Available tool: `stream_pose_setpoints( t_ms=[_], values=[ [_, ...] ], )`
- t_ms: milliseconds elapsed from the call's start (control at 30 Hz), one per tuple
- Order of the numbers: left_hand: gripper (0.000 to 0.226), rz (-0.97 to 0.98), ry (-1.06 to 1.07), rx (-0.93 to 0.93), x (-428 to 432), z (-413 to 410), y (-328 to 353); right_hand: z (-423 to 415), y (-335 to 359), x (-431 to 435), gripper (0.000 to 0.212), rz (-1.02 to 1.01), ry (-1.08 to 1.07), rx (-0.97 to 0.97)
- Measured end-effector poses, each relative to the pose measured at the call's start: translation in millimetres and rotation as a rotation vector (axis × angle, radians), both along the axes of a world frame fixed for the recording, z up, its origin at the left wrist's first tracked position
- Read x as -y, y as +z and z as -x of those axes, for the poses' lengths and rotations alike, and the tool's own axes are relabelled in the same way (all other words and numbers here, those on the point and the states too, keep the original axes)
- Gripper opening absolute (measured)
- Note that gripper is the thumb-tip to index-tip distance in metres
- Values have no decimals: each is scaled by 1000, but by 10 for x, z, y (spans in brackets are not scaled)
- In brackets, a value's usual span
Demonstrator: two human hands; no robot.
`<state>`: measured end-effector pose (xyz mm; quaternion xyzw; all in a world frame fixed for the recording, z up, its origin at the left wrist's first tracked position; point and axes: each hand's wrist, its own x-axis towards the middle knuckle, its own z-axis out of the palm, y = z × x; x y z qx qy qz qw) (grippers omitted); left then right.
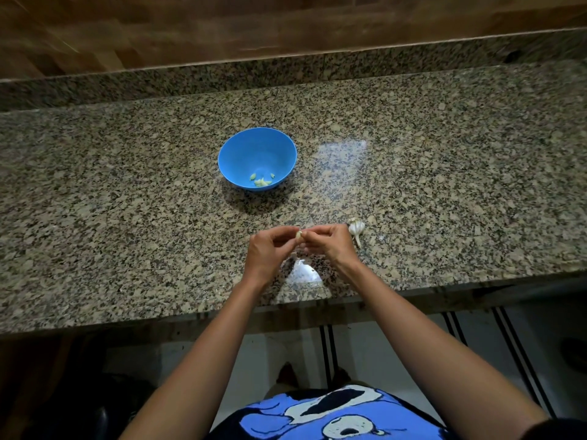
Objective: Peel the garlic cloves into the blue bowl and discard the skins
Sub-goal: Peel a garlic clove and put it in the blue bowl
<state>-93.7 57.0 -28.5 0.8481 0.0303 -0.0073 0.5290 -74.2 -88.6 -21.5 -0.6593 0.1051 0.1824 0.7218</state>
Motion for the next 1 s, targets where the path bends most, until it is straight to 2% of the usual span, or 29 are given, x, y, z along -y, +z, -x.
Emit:
stream_pose_setpoints(
  t_ms=[133, 233, 367, 433, 500, 533, 600, 700, 800, 900, 1000],
  values=[
    [31, 148, -5, -93, -36, -33, 2, -5, -11, 9, 7, 11, -7, 7],
    [35, 432, 63, -238, -9, -29, 59, -3, -6, -26, 8, -1, -59, -23],
    [27, 815, 174, -433, -6, 6, 90, -3, -56, -40, 19, 67, -86, -53],
    [23, 890, 212, -464, -12, 10, 73, -3, -73, -35, 23, 92, -92, -46],
    [21, 921, 245, -466, -11, 2, 59, -5, -83, -36, 16, 127, -76, -11],
    [21, 923, 262, -463, -15, -6, 53, -8, -80, -43, 9, 142, -62, 10],
    [24, 859, 269, -451, -26, -23, 44, -14, -83, -58, 14, 172, -30, 63],
    [22, 555, 200, -359, -40, -40, 68, -10, -77, -74, 20, 210, 24, 132],
    [14, 322, 66, -238, -26, -44, 105, -11, -60, -60, 25, 192, 85, 86],
    [14, 275, 15, -185, -24, -43, 106, -23, 0, -29, 26, 52, 59, -41],
    [16, 329, 18, -187, -35, -26, 118, -24, 27, -7, 20, -12, 71, -89]
  ],
)
